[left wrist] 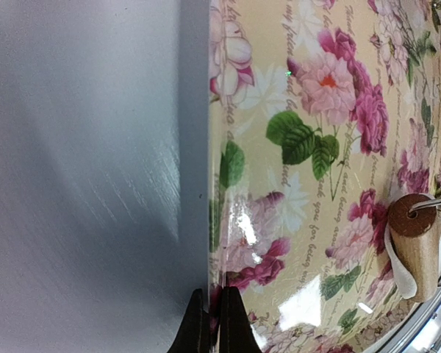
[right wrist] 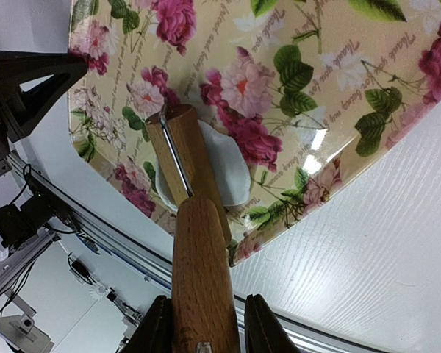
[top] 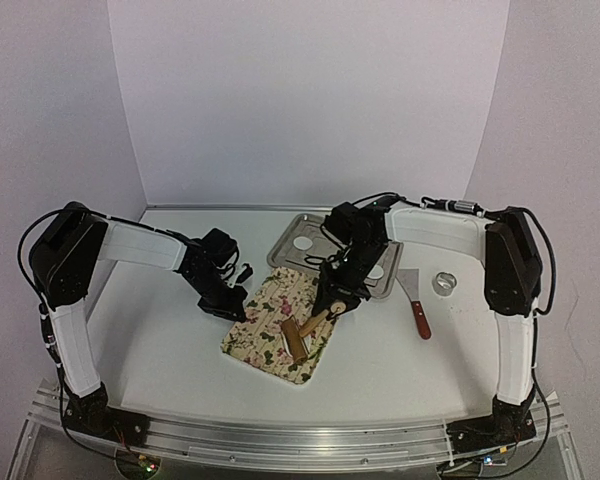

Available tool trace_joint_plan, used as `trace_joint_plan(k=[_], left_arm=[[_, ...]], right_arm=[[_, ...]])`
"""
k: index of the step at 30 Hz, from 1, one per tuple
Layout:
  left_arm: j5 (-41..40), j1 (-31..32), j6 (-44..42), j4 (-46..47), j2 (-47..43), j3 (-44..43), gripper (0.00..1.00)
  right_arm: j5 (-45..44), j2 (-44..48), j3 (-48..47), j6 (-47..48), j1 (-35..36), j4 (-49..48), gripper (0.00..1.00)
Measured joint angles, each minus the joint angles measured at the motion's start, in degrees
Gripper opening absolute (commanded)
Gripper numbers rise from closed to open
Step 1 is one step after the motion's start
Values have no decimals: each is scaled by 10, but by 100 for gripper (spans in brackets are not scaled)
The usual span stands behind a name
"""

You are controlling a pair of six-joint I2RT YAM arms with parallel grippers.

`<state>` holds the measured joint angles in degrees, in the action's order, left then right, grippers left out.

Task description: Roll out the dumpling wrappers from the dough

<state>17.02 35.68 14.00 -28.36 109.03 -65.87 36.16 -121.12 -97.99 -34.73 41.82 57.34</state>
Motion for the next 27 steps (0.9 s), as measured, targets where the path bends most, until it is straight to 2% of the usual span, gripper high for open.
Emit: trace_joint_plan(k=[27], left_arm=[[6,-3,8,0,0,0,0]], right_arm=[[1,-1,-1,20,-16,18,0]])
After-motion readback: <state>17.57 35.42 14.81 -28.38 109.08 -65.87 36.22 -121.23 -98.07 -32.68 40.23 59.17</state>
